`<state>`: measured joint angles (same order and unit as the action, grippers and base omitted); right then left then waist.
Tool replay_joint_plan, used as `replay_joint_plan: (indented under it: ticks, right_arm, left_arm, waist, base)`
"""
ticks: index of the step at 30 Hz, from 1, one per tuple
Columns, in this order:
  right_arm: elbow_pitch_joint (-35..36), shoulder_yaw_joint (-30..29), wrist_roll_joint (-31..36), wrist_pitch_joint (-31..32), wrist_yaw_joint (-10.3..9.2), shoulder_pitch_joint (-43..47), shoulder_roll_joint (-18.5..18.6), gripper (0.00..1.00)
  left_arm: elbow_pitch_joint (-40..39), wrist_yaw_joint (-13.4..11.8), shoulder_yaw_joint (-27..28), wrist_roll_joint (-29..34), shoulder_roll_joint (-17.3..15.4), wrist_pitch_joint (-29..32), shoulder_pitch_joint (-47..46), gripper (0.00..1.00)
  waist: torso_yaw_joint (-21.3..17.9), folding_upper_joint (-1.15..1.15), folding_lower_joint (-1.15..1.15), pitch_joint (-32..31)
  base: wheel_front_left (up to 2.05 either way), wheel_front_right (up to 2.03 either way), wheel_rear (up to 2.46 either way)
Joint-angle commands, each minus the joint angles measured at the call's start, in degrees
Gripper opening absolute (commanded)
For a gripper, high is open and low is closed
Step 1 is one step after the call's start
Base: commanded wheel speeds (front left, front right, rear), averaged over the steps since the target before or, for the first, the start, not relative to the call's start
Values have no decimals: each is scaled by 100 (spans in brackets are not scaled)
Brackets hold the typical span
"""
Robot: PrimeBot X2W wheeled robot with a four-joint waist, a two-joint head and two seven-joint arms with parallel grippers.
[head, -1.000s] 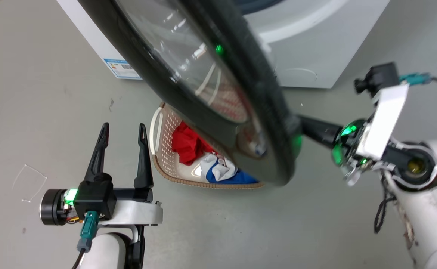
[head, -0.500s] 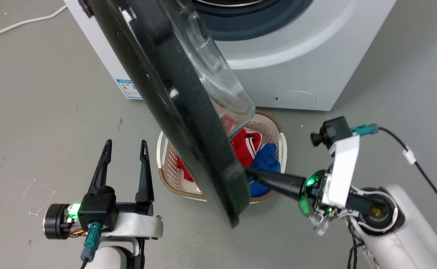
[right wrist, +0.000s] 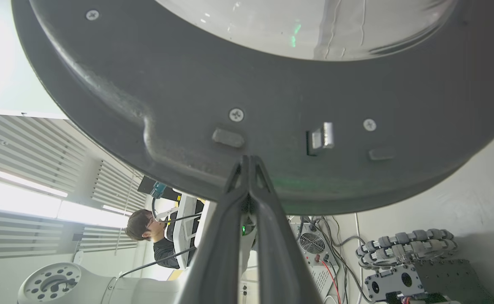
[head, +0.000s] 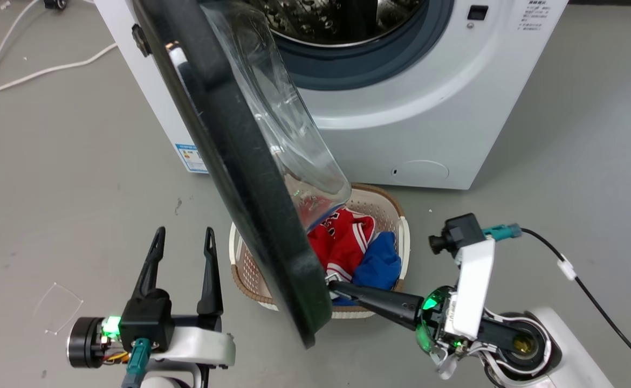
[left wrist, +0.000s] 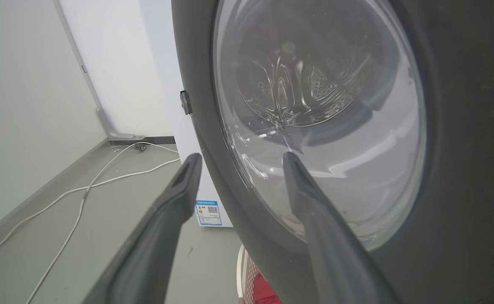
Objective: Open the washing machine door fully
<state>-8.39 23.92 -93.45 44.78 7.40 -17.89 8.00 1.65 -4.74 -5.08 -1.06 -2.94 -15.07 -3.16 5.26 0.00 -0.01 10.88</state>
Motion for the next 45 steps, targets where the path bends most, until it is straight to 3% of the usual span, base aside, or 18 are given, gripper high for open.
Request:
replay_joint_plan:
  ticks: [1,7,14,19,24,29,31,32,39,45]
  right_arm:
    - [33,-57,30,-83,16,133,-26,0]
    - [224,-460,322,-762,17,380,30,0]
    - [683,-1154,527,-2072,16,854,-150,0]
    - [999,-1450,991,-2964,16,1194,-67,0]
    - [1265,-1543,1727,-4089,16,1458,141,0]
    - [1046,-1515,3163,-5616,16,1640,558,0]
    - [880,-1535,3814,-5893,16,1655,609,71]
    - [802,-1615,4181,-5953,16,1682,594,100]
    - [1124,-2507,6679,-5992,15,1984,-125,100]
    - [1400,-2748,7740,-5995,10,2289,-446,100]
  left_arm:
    - [23,2,14,42,8,-17,101,100]
    - [68,34,45,44,-17,-16,315,100]
    - [81,19,104,48,-40,-17,572,100]
    - [54,20,128,56,-47,-17,707,100]
    - [9,10,150,57,-47,-17,794,100]
    - [15,1,168,51,-45,-17,858,100]
    - [8,-13,169,52,-40,-17,868,100]
    - [7,-21,174,53,-42,-17,874,100]
    - [-11,-43,186,54,-34,-16,897,100]
    - [-5,-67,169,53,-28,-17,904,100]
  waist:
    - [-10,0,1,-87]
    - [-86,0,1,-395]
    - [-179,0,1,-808]
    - [-242,0,1,-959]
    - [-296,0,1,-1032]
    - [-333,0,1,-1098]
    - [-351,0,1,-1123]
    - [-359,0,1,-1135]
    - [-384,0,1,-1166]
    - [-380,0,1,-1159]
  base:
    - [0,0,0]
    - [0,0,0]
    - [0,0,0]
    - [0,0,0]
    - [0,0,0]
    - [0,0,0]
    - [0,0,0]
    - [0,0,0]
    - [0,0,0]
    - [0,0,0]
